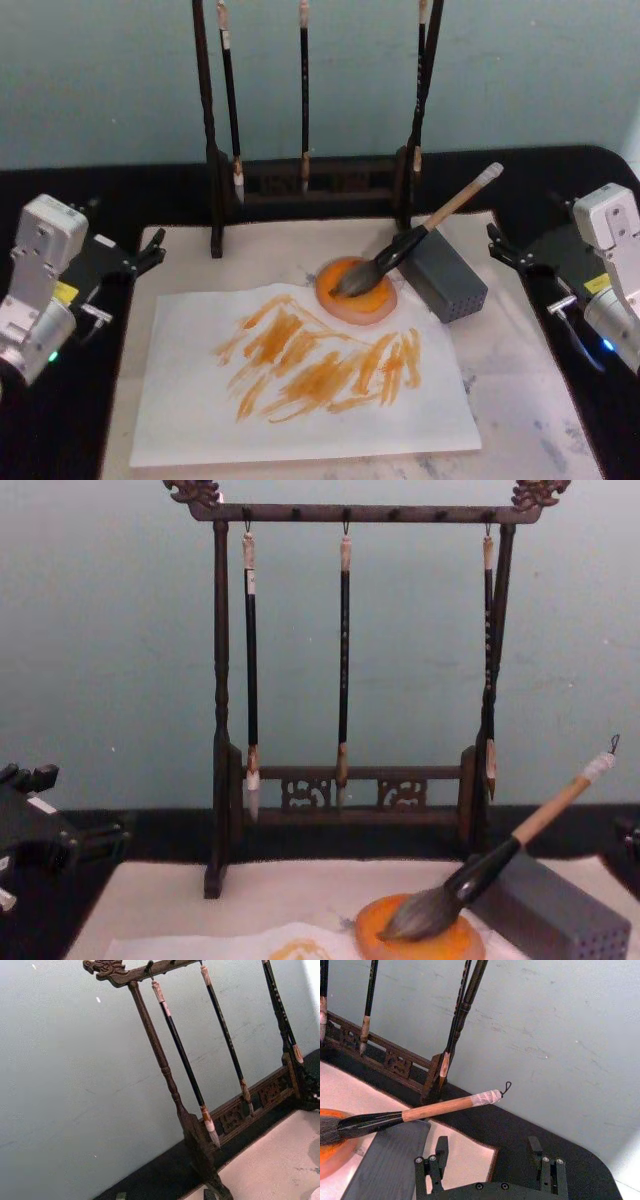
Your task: Pick up the brush from the inkstone, write on the paper, then place the brush back to its original position.
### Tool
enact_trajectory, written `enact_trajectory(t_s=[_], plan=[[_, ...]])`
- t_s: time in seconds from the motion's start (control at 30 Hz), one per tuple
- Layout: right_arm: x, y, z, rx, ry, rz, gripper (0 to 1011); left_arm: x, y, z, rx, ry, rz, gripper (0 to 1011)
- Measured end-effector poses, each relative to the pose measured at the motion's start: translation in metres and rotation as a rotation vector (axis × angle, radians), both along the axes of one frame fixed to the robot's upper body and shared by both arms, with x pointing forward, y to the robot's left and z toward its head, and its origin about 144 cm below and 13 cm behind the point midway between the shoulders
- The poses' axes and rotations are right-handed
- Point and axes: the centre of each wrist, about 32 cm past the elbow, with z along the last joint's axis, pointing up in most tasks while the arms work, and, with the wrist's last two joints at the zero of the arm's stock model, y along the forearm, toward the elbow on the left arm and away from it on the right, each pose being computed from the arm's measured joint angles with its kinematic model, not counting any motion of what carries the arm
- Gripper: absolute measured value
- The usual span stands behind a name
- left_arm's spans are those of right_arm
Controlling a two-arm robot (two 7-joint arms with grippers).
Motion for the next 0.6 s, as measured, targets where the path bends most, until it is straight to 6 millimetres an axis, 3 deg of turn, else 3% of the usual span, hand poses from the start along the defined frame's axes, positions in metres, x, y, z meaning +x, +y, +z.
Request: enact_trajectory(t_s=[0.6], plan=[[0.0, 0.0, 0.0, 0.0, 0.0, 0.0, 1000, 0.0, 0.0, 0.0, 0.0, 0.0, 0.0, 1001]])
